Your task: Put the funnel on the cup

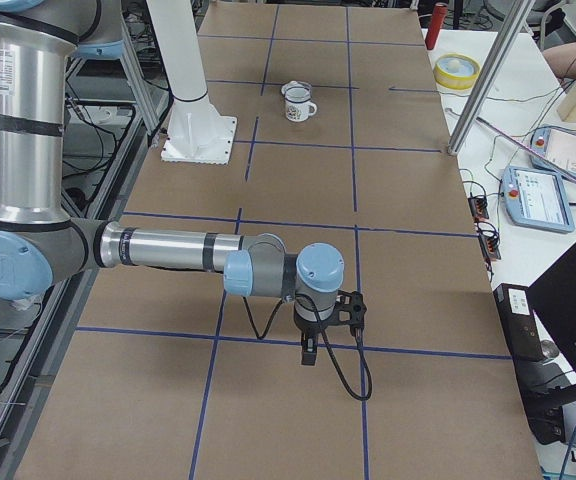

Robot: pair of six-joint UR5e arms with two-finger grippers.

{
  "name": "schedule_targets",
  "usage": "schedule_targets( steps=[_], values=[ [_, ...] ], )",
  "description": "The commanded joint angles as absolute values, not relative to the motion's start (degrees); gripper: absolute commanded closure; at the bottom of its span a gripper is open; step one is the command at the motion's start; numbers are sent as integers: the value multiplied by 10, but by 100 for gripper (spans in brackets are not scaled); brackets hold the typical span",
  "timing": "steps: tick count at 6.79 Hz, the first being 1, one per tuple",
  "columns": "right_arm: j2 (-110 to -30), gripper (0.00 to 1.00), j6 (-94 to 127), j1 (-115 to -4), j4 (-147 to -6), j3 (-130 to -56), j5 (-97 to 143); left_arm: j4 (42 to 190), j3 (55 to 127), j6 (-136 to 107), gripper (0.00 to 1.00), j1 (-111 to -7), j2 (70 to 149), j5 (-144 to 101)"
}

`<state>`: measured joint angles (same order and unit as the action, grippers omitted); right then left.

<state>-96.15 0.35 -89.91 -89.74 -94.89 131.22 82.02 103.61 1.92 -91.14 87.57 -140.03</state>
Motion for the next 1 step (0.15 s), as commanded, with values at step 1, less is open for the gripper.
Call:
schedule_targets(
  steps=[1],
  values=[
    [-962,0,4,-899,-897,-949,1312,819,1035,19,0,-911,889,-1400]
  ],
)
